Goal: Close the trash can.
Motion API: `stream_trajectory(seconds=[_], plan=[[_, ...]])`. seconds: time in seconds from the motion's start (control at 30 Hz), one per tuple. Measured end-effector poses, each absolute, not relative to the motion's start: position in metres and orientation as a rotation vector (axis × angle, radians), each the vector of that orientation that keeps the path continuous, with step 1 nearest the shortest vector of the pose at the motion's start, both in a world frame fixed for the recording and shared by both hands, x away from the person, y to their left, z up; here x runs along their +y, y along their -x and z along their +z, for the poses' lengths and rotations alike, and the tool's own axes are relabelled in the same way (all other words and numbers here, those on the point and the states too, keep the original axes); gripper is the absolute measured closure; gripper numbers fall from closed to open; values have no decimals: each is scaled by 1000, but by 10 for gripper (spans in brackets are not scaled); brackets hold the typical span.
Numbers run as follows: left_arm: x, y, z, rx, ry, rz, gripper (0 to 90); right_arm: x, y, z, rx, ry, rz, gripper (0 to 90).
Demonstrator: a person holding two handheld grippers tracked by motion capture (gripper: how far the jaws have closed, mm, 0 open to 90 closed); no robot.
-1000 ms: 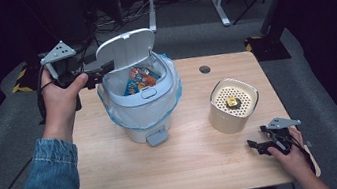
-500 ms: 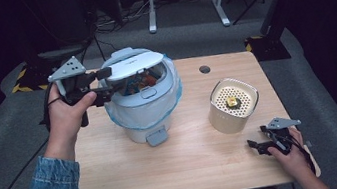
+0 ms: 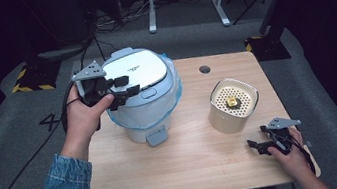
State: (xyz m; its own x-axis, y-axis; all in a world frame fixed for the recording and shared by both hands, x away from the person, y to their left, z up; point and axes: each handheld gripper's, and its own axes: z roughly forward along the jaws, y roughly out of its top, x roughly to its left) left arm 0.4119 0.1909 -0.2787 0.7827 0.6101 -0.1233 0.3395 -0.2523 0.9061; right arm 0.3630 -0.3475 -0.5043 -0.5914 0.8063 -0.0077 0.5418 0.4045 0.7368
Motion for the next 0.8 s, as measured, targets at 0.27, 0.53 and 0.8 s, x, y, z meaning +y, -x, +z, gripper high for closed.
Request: stream_trajectory(seconds=[0.27,0.53,0.8], plan=[[181,-420,-280,763,-1891,383,428,-347,-363,-504,2303,-1162,1007,152],[174,-421,-279,769,-1931,477,431,-347,-363,-504,2303,-1162,1007,152],[164,-420,-281,756,-1972,539,464,-347,-363,-504,2303,-1162,1006,152]])
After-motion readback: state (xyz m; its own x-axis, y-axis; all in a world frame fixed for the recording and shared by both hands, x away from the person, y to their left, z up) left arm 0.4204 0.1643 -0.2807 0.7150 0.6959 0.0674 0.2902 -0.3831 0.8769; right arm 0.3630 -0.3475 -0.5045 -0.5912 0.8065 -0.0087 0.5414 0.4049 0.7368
